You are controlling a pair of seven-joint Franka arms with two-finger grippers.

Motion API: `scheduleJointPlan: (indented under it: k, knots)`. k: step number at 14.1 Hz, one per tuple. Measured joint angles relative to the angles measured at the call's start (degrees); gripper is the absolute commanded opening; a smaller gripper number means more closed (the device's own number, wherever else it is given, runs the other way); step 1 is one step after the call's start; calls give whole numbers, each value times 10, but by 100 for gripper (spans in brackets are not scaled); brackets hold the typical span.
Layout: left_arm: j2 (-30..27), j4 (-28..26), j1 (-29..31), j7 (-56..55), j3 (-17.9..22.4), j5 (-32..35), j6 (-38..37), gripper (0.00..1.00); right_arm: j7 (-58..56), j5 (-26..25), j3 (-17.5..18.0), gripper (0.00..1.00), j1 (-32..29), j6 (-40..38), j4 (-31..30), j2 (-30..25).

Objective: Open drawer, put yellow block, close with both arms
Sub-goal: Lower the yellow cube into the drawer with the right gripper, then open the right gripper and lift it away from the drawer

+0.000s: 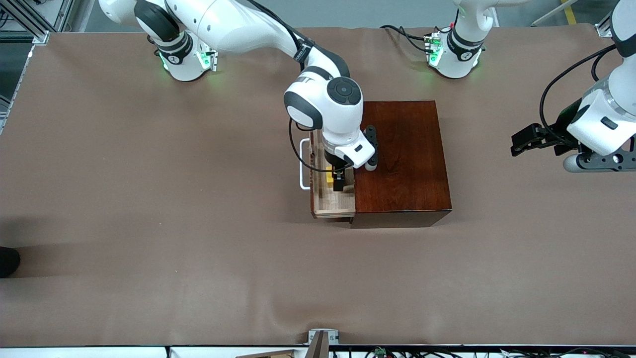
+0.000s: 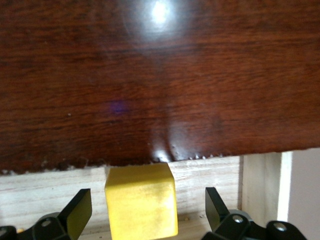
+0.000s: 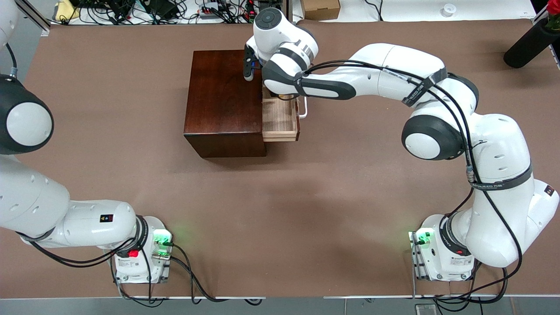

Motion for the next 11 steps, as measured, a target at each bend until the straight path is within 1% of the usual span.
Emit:
scheduleJointPlan:
  k: [2, 4, 7, 9, 11]
  knots:
    - [0, 0, -2, 0, -2, 0, 0, 100, 1, 0, 0, 100, 0, -24, 6, -3]
    - [0, 0, -5, 0, -4, 0, 0, 100, 14, 0, -1, 100, -1, -32, 12, -10]
    - [2, 0, -8, 0, -12, 0, 0, 100, 75, 0, -3, 100, -8, -71, 18, -36]
    - [2, 0, -8, 0, -18, 0, 0, 100, 92, 3, -5, 100, -27, -103, 21, -61]
    - [4, -1, -9, 2, -23, 0, 0, 100, 95, 18, -7, 100, -65, -129, 21, -85]
